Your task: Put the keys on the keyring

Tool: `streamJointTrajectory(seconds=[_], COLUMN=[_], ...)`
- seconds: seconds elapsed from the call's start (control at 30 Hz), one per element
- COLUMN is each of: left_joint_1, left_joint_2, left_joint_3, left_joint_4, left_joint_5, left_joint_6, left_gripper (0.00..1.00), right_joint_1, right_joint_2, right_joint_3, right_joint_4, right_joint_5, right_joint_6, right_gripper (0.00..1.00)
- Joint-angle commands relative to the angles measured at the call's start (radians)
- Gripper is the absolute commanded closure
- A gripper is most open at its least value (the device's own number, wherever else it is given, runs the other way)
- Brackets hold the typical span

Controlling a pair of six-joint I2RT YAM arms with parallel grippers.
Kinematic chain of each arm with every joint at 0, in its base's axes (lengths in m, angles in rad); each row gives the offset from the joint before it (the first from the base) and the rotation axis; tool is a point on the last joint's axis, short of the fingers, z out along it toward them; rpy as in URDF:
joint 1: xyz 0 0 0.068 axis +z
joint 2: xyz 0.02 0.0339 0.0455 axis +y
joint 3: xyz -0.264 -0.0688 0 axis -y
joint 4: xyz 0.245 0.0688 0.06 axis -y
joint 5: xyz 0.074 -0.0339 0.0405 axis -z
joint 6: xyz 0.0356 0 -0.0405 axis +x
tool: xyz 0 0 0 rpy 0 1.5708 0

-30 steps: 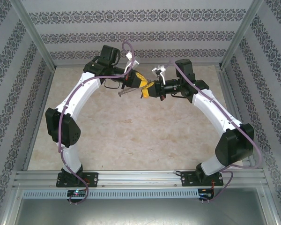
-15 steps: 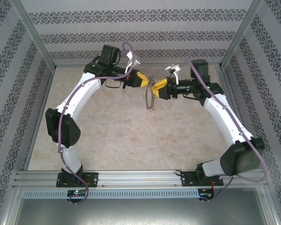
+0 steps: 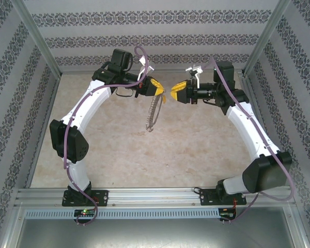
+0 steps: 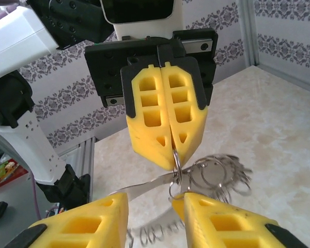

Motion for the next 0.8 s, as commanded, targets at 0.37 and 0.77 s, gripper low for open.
streamJointTrajectory(seconds=[0.37, 0.77], left_joint_1=[-0.007, -0.006], left_joint_2=[-0.047, -0.043], left_joint_3=[-0.002, 0.003], left_joint_4=[0.057, 0.052], left_joint_5=[0.056, 0.038], left_joint_6=[-0.013, -0.021], left_gripper=[1.00, 0.98], right_joint_1=[0.052, 0.053], right_joint_2=[0.082, 0.093], right_joint_3=[0.073, 0.111], right_joint_4=[0.098, 0.020], right_joint_5=[-0.010, 0.010], right_joint_6=[0.050, 0.006], right_gripper=[0.67, 1.00])
